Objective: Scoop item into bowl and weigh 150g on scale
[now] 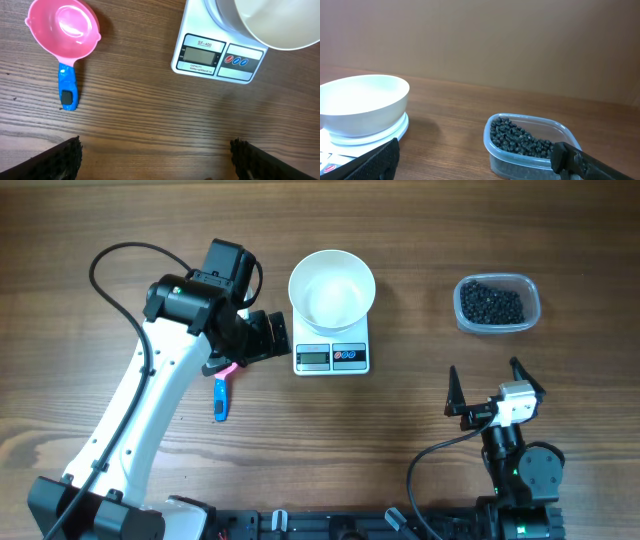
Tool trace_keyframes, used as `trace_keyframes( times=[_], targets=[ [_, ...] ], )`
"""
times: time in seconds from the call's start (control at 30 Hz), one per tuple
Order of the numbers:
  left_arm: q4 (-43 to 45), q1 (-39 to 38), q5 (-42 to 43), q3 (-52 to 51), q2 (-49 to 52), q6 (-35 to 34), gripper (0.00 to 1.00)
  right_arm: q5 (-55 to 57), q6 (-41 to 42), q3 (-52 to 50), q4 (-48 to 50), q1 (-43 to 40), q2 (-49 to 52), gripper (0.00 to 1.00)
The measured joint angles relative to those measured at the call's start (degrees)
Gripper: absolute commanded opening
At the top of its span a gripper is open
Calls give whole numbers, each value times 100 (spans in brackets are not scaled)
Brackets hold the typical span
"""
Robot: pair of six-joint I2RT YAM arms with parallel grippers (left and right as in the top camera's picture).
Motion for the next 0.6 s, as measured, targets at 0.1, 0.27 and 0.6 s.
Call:
trace_keyframes(
  times=[0.1, 0.27, 0.6],
  targets=[
    [37, 4, 0, 0, 0, 0, 100, 0, 0, 0, 0, 0, 0, 100],
    [201, 4, 0, -168, 0, 2, 100, 0, 0, 0, 0, 0, 0, 100],
    [581, 4, 0, -621, 22, 2, 100, 0, 0, 0, 0, 0, 0, 100]
  ],
)
